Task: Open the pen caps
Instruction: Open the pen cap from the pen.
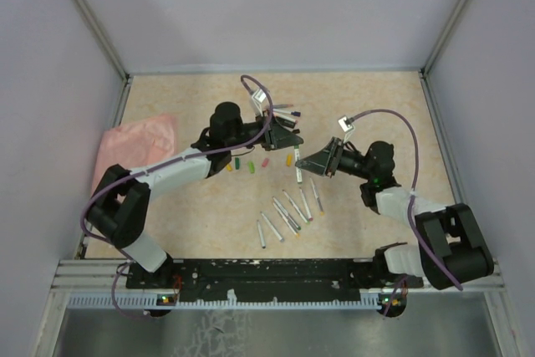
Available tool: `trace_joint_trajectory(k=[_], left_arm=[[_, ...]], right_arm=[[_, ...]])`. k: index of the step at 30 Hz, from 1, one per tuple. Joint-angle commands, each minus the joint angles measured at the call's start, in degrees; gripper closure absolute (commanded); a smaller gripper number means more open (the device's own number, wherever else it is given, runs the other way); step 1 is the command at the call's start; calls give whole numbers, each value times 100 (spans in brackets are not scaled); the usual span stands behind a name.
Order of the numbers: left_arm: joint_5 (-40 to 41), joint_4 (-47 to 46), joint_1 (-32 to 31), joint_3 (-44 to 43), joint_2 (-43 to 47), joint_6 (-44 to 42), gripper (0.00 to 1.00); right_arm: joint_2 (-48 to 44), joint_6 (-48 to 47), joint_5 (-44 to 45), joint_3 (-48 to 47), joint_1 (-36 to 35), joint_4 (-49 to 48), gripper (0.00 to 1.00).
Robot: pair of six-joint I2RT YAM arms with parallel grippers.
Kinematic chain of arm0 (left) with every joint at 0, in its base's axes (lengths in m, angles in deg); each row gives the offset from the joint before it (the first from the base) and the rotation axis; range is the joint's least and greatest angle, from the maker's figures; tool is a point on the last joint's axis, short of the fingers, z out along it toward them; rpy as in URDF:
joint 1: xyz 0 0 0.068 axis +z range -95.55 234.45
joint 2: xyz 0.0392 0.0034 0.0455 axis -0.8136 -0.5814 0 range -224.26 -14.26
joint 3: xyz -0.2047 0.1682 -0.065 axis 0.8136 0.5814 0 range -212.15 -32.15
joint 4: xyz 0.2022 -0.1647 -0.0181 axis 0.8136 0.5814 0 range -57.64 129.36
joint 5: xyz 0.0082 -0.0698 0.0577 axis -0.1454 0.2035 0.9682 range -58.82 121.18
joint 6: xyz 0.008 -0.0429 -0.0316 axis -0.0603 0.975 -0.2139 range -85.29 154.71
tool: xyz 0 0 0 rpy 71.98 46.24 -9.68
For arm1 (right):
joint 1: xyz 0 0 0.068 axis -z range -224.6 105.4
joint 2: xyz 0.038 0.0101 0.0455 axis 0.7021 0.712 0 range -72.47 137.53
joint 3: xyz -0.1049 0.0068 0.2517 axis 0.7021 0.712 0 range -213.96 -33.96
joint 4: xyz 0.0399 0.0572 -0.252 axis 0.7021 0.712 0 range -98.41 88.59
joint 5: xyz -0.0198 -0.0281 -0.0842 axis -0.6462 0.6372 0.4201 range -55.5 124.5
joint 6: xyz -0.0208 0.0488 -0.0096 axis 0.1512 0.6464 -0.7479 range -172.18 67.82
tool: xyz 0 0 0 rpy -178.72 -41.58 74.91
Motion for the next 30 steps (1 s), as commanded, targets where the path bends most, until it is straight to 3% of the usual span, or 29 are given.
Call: trace_joint_trajectory(k=[1,5,12,20,23,30], left_arm=[[14,-449,-31,137,185,47,100],[141,-833,-69,414,304,264,100],[281,-953,-150,492,410,286,100],[590,-1001,-149,643,640,212,100],[687,-1015,-144,649,696,183,100],[1033,-1159,-26,513,754,12,100]], right_arm=[[-219,12,163,-232,-67,-123,54],[-302,68,266,-262,-193,-64,48],[-193,-30,431,-409,-596,143,51],[-142,0,380,-442,-701,83,79],[-124,33,346,-435,-723,44,98],[-78,64,253,-395,-749,-39,100]])
